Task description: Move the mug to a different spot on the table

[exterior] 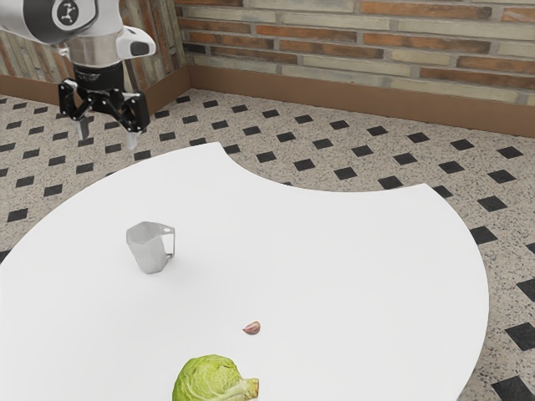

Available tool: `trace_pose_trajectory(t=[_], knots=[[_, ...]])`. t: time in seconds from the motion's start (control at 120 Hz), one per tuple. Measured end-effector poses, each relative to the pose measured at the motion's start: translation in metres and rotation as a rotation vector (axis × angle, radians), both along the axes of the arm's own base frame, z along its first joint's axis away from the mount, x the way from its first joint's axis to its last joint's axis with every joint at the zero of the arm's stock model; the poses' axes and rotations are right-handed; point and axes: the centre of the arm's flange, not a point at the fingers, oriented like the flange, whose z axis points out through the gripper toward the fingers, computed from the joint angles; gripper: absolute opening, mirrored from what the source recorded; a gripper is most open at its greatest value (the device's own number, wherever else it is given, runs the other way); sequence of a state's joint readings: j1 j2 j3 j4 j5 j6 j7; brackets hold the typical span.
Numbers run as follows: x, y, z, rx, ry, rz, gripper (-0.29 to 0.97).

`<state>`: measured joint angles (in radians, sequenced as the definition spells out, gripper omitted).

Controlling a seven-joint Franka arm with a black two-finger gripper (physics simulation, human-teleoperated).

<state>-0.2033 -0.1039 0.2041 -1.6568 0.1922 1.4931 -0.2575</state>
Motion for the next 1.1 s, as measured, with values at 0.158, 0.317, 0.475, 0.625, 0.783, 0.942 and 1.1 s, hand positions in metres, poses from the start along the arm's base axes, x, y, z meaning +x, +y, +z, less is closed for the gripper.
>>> trace_pose_trajectory(t=[0.158, 0.317, 0.475, 0.625, 0.783, 0.942, 1.1], knots=[[0.000, -0.007, -0.005, 0.001, 0.008, 0.001, 0.68], [0.000, -0.010, -0.010, 0.001, -0.002, 0.000, 0.68], [0.002, -0.025, -0.025, 0.045, 0.013, -0.023, 0.68], [0.004, -0.028, -0.050, 0.031, 0.043, -0.060, 0.67], [0.006, -0.024, -0.092, 0.012, 0.097, -0.145, 0.68], [0.031, -0.002, -0.138, 0.000, 0.127, -0.226, 0.68], [0.058, 0.016, -0.184, 0.001, 0.148, -0.335, 0.68]])
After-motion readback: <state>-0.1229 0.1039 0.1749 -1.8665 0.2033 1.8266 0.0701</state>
